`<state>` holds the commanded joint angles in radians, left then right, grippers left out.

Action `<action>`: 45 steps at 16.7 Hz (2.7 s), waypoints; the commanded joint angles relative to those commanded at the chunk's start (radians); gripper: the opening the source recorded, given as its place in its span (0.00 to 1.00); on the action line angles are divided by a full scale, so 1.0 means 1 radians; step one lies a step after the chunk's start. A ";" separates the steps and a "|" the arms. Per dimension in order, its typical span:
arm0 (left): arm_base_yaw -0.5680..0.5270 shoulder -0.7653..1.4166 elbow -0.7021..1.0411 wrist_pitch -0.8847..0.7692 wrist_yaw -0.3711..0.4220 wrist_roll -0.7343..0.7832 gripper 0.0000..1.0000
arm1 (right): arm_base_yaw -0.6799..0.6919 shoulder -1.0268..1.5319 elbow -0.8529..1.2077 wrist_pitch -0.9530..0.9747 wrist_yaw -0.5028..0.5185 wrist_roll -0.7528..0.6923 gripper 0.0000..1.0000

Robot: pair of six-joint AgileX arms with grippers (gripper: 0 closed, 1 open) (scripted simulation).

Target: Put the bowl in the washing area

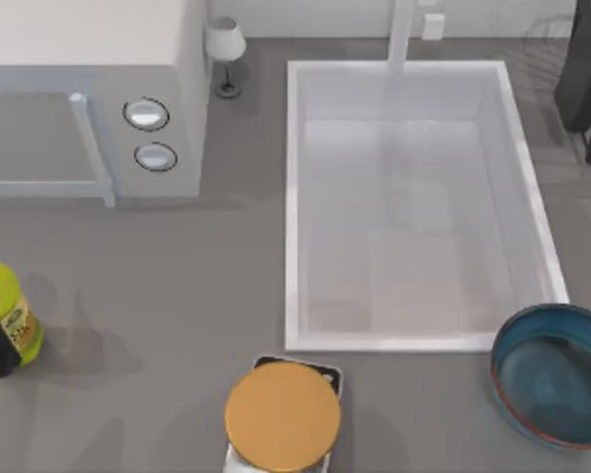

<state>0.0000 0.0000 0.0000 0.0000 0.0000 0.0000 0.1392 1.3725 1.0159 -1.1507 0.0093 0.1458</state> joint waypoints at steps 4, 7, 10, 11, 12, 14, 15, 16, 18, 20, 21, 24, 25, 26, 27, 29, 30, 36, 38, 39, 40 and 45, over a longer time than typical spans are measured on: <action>0.000 0.000 0.000 0.000 0.000 0.000 1.00 | 0.001 0.004 0.004 -0.003 0.000 0.000 1.00; 0.000 0.000 0.000 0.000 0.000 0.000 1.00 | -0.004 0.006 -0.014 0.015 0.000 -0.002 1.00; 0.000 0.000 0.000 0.000 0.000 0.000 1.00 | -0.005 0.028 -0.102 0.117 0.000 -0.006 1.00; 0.000 0.000 0.000 0.000 0.000 0.000 1.00 | -0.005 0.038 -0.142 0.167 -0.001 -0.006 1.00; 0.000 0.000 0.000 0.000 0.000 0.000 1.00 | -0.004 0.051 -0.184 0.219 -0.001 -0.006 1.00; 0.000 0.000 0.000 0.000 0.000 0.000 1.00 | 0.000 0.087 -0.250 0.320 -0.002 -0.002 1.00; 0.000 0.000 0.000 0.000 0.000 0.000 1.00 | 0.002 0.110 -0.269 0.362 -0.001 0.001 1.00; 0.000 0.000 0.000 0.000 0.000 0.000 1.00 | 0.003 0.131 -0.280 0.395 -0.001 0.002 1.00; 0.000 0.000 0.000 0.000 0.000 0.000 1.00 | 0.003 0.158 -0.284 0.434 0.000 0.004 1.00; 0.000 0.000 0.000 0.000 0.000 0.000 1.00 | 0.001 0.167 -0.275 0.439 0.000 0.004 1.00; 0.000 0.000 0.000 0.000 0.000 0.000 1.00 | 0.001 0.167 -0.275 0.439 0.000 0.004 1.00; 0.000 0.000 0.000 0.000 0.000 0.000 1.00 | 0.001 0.167 -0.275 0.439 0.000 0.004 0.92; 0.000 0.000 0.000 0.000 0.000 0.000 1.00 | 0.001 0.167 -0.275 0.439 0.000 0.004 0.85; 0.000 0.000 0.000 0.000 0.000 0.000 1.00 | 0.001 0.167 -0.275 0.439 0.000 0.004 0.77; 0.000 0.000 0.000 0.000 0.000 0.000 1.00 | 0.001 0.167 -0.275 0.439 0.000 0.004 0.70; 0.000 0.000 0.000 0.000 0.000 0.000 1.00 | 0.001 0.167 -0.275 0.439 0.000 0.004 0.55; 0.000 0.000 0.000 0.000 0.000 0.000 1.00 | 0.001 0.167 -0.275 0.439 0.000 0.004 0.47; 0.000 0.000 0.000 0.000 0.000 0.000 1.00 | 0.001 0.167 -0.275 0.439 0.000 0.004 0.02; 0.000 0.000 0.000 0.000 0.000 0.000 1.00 | 0.001 0.167 -0.275 0.439 0.000 0.004 0.00; 0.000 0.000 0.000 0.000 0.000 0.000 1.00 | 0.001 0.167 -0.275 0.439 0.000 0.004 0.00; 0.000 0.000 0.000 0.000 0.000 0.000 1.00 | 0.001 0.167 -0.275 0.439 0.000 0.004 0.00; 0.000 0.000 0.000 0.000 0.000 0.000 1.00 | 0.003 0.165 -0.275 0.439 -0.004 0.007 0.00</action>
<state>0.0000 0.0000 0.0000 0.0000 0.0000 0.0000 0.1421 1.5375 0.7406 -0.7122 0.0057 0.1523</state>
